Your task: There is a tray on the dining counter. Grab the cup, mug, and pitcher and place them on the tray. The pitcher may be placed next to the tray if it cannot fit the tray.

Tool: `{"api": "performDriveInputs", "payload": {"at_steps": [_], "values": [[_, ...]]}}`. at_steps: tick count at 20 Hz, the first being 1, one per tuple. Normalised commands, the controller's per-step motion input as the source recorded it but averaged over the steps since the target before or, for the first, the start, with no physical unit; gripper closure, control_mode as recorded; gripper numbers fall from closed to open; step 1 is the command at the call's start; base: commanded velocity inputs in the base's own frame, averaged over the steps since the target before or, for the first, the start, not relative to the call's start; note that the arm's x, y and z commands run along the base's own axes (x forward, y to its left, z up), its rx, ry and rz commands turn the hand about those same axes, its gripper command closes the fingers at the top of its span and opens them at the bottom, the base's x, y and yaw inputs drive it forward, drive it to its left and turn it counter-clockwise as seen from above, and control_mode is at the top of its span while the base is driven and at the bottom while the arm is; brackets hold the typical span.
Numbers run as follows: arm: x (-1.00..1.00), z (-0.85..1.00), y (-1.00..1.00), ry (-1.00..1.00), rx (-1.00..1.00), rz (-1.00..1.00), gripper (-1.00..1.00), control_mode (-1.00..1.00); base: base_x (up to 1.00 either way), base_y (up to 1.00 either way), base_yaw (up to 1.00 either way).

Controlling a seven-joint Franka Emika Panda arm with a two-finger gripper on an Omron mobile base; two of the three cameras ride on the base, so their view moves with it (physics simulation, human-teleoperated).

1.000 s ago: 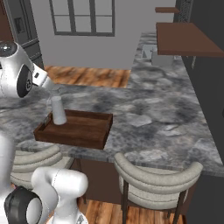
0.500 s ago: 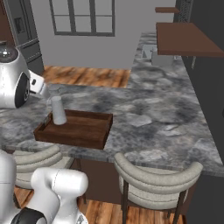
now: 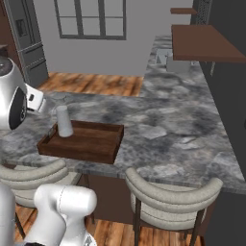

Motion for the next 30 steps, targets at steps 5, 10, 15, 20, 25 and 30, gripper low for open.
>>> {"api": "performDriveInputs", "payload": {"at_steps": [5, 10, 15, 20, 25, 30], "values": [[-0.58, 0.0, 0.0, 0.0, 0.0, 0.0, -1.0, 1.0, -0.17, 0.02, 0.0], [0.0, 0.0, 0.0, 0.0, 0.0, 0.0, -1.0, 1.0, -0.62, 0.49, 0.1], [0.0, 0.0, 0.0, 0.0, 0.0, 0.0, -1.0, 1.0, 0.03, 1.0, 0.27], [0.0, 0.0, 0.0, 0.0, 0.0, 0.0, -1.0, 1.0, -0.03, 0.95, 0.72], [0.0, 0.0, 0.0, 0.0, 0.0, 0.0, -1.0, 1.0, -0.08, 0.67, 0.92], [0.0, 0.0, 0.0, 0.0, 0.0, 0.0, -1.0, 1.0, -0.01, 0.6, 0.92]]}}
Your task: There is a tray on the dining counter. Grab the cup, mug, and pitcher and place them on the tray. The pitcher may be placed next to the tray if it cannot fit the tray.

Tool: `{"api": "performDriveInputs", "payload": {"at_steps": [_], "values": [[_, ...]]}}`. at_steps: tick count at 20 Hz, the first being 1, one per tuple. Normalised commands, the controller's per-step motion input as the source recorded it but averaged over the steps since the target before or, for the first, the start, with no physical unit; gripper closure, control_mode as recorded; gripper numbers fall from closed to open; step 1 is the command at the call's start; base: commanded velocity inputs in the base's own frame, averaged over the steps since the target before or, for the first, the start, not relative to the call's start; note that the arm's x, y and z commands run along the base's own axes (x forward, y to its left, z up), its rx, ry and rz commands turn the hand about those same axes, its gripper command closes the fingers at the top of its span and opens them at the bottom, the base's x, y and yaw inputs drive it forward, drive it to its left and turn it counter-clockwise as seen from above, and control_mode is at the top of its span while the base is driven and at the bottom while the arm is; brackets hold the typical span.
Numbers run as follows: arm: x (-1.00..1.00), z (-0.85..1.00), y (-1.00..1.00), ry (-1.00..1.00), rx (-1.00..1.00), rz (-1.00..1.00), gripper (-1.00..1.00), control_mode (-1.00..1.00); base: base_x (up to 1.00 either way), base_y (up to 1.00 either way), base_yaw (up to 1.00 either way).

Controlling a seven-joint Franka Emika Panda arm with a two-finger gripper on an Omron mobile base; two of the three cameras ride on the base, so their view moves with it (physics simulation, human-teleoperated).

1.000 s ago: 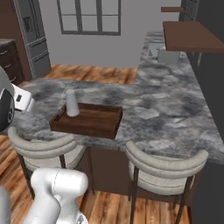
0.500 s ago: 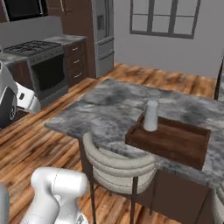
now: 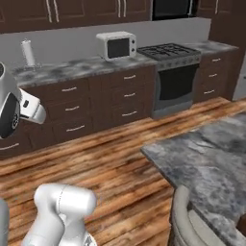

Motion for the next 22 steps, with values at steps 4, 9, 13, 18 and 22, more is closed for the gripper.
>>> {"api": "performDriveInputs", "payload": {"at_steps": [4, 9, 13, 18, 22], "values": [[0.0, 0.0, 0.0, 0.0, 0.0, 0.0, -1.0, 1.0, 0.76, 0.03, 0.62], [0.0, 0.0, 0.0, 0.0, 0.0, 0.0, -1.0, 1.0, 1.0, -0.25, 0.34], [0.0, 0.0, 0.0, 0.0, 0.0, 0.0, -1.0, 1.0, 1.0, -0.45, 0.16], [0.0, 0.0, 0.0, 0.0, 0.0, 0.0, -1.0, 1.0, 1.0, -0.13, 0.12], [0.0, 0.0, 0.0, 0.0, 0.0, 0.0, -1.0, 1.0, 1.0, 0.01, 0.05]]}}
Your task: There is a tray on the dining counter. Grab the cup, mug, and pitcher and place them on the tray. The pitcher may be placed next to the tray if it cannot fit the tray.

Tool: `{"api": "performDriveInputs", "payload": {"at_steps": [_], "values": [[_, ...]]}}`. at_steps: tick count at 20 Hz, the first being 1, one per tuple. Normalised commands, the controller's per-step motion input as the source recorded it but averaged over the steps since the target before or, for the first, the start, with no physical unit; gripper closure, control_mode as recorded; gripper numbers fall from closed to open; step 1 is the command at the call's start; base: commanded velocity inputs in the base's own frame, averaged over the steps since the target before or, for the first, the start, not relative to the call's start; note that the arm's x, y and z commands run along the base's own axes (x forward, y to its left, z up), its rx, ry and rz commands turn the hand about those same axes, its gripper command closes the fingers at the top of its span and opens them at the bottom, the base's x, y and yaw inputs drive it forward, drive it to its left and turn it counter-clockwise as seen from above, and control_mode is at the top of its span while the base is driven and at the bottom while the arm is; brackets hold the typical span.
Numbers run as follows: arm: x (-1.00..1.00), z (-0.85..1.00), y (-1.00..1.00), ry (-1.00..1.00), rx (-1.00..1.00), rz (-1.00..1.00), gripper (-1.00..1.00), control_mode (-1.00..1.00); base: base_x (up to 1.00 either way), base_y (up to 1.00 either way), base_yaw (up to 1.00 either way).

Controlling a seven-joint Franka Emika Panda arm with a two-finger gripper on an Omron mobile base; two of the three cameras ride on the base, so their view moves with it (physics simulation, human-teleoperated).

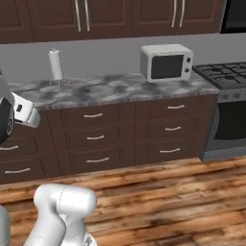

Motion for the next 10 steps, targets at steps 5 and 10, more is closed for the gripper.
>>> {"api": "performDriveInputs", "payload": {"at_steps": [5, 10], "values": [[0.0, 0.0, 0.0, 0.0, 0.0, 0.0, -1.0, 1.0, 1.0, -0.13, 0.13], [0.0, 0.0, 0.0, 0.0, 0.0, 0.0, -1.0, 1.0, 1.0, -0.5, 0.28]]}}
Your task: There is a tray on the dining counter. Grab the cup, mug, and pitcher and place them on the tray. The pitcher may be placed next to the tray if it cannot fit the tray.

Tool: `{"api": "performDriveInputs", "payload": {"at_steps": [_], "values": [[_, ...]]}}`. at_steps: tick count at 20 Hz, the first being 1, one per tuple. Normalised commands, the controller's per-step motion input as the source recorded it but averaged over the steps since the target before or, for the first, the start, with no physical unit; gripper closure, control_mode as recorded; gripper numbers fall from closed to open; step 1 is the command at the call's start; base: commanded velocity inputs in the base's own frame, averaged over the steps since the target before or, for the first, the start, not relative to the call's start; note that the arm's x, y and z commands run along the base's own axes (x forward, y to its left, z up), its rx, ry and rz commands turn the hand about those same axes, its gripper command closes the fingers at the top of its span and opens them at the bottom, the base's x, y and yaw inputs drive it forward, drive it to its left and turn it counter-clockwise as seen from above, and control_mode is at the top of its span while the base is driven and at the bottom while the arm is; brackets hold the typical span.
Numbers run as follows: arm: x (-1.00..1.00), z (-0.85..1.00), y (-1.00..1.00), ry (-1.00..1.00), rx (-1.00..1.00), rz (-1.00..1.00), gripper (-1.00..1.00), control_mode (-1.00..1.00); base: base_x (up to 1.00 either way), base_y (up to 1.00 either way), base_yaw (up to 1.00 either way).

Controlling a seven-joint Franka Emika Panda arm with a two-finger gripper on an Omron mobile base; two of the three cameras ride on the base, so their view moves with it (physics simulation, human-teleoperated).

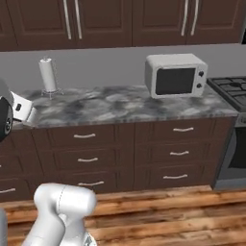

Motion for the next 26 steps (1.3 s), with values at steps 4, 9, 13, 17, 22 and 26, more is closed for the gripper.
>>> {"api": "performDriveInputs", "payload": {"at_steps": [4, 9, 13, 17, 22, 26], "values": [[0.0, 0.0, 0.0, 0.0, 0.0, 0.0, -1.0, 1.0, 0.99, -0.91, 0.33], [0.0, 0.0, 0.0, 0.0, 0.0, 0.0, -1.0, 1.0, 0.18, -1.0, 0.24], [0.0, 0.0, 0.0, 0.0, 0.0, 0.0, -1.0, 1.0, 0.0, -1.0, 0.21], [0.0, 0.0, 0.0, 0.0, 0.0, 0.0, -1.0, 1.0, -0.16, -1.0, 0.17], [0.0, 0.0, 0.0, 0.0, 0.0, 0.0, -1.0, 1.0, -0.15, -1.0, 0.07], [0.0, 0.0, 0.0, 0.0, 0.0, 0.0, -1.0, 1.0, -0.04, -1.0, 0.0]]}}
